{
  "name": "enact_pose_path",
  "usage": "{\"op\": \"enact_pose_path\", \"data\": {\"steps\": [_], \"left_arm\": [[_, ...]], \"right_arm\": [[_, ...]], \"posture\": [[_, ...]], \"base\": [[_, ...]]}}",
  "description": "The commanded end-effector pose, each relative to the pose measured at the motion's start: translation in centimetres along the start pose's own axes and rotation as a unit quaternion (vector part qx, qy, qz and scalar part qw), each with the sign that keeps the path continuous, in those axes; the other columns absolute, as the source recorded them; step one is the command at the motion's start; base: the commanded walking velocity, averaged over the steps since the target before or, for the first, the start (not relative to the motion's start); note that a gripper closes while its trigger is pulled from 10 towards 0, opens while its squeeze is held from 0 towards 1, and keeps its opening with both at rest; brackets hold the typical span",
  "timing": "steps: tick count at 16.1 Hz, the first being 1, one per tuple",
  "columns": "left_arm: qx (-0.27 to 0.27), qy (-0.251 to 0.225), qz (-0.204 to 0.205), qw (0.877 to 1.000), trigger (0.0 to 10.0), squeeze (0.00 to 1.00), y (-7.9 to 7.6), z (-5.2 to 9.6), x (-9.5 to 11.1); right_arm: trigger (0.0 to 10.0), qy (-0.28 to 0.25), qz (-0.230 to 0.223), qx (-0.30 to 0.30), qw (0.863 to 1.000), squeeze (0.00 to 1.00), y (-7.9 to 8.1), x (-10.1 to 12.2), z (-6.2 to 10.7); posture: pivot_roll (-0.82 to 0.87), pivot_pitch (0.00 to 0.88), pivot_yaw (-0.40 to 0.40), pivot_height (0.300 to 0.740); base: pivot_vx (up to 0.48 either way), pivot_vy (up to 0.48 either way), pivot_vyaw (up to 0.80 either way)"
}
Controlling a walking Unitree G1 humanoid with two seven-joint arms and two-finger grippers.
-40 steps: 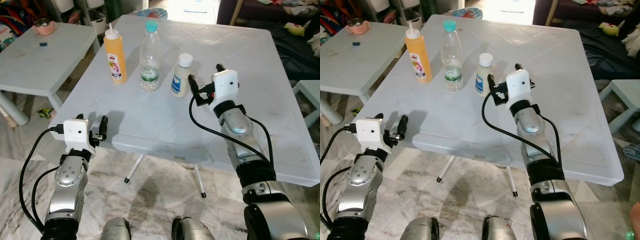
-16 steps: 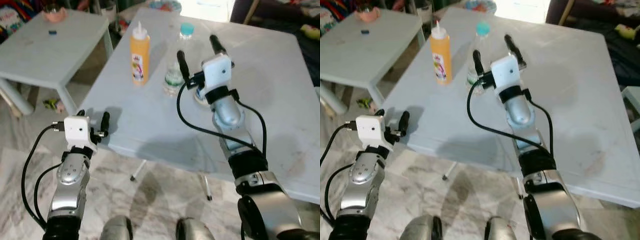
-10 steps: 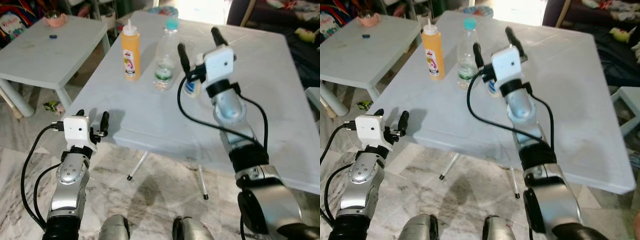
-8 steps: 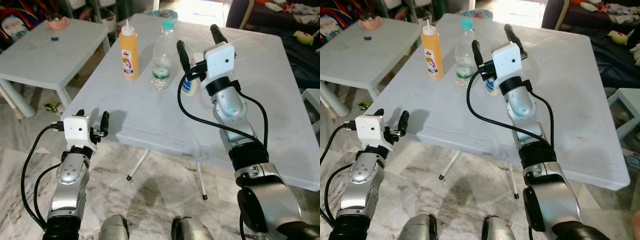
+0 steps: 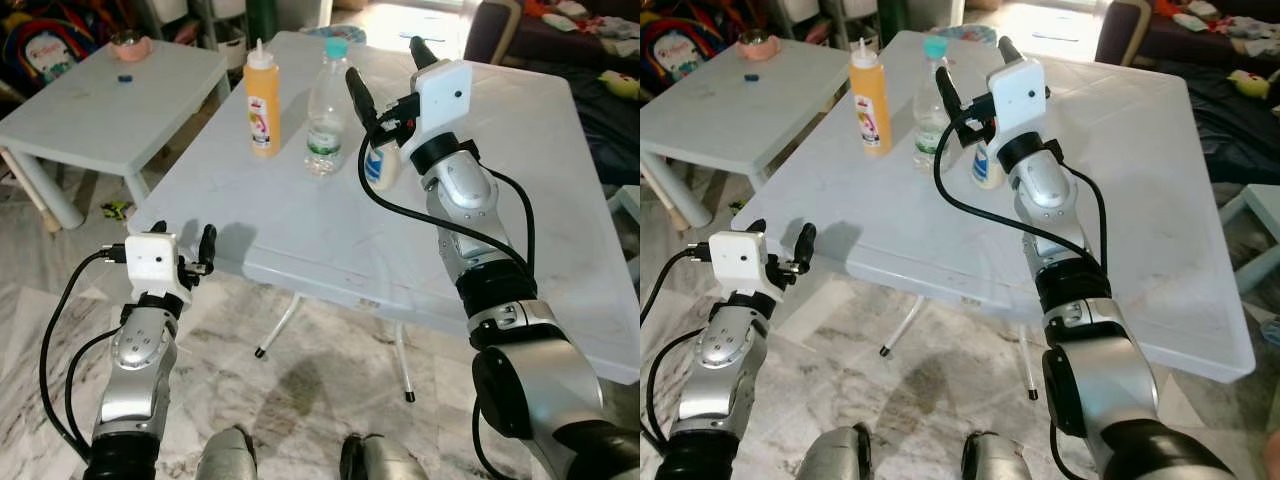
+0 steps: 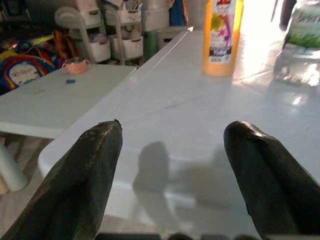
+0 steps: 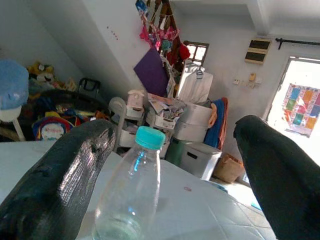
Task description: Restocking fridge
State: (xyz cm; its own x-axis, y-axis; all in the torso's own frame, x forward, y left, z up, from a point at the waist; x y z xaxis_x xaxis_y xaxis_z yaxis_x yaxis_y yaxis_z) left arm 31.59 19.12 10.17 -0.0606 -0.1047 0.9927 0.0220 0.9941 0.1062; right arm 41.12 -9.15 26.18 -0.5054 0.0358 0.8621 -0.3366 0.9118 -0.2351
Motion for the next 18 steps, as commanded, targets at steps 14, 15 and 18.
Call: {"op": "enact_pose_path", "data": {"steps": [14, 15, 18], "left_arm": [[0.014, 0.002, 0.021, 1.0, 10.0, 0.0, 0.4, 3.3, 0.1], [0.018, 0.005, 0.031, 0.999, 10.0, 0.0, 0.1, 3.5, -0.1], [0.037, 0.015, 0.038, 0.998, 10.0, 0.0, 0.1, 3.6, -0.6]], "right_arm": [[10.0, 0.135, -0.018, -0.102, 0.985, 0.0, 1.5, -4.7, 13.8], [10.0, 0.157, -0.039, -0.132, 0.978, 0.0, 0.9, -5.4, 15.1], [10.0, 0.176, -0.041, -0.137, 0.974, 0.0, 0.7, -5.8, 16.1]], "posture": [[0.05, 0.009, 0.012, 0.74], [0.05, 0.0, 0.012, 0.74], [0.04, 0.0, 0.018, 0.74]], "base": [[0.088, 0.392, -0.42], [0.0, 0.0, 0.0], [0.0, 0.0, 0.0]]}}
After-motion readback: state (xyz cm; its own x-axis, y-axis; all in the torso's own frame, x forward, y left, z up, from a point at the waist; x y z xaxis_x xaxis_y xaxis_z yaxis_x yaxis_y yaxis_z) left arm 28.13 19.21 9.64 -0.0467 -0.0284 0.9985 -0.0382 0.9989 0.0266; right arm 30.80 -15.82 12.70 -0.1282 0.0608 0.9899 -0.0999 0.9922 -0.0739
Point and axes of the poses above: a point about 5 cm out from each wrist's last joint towards the gripper, its own z axis pointing back from the gripper into the wrist, its own x axis along the axis of the wrist's last joint, y = z × x, the point moved 4 cm from there along -z, pointing out of the wrist towards the gripper, and after that the axes turned 2 degrees about -z, right-handed, at the moved point
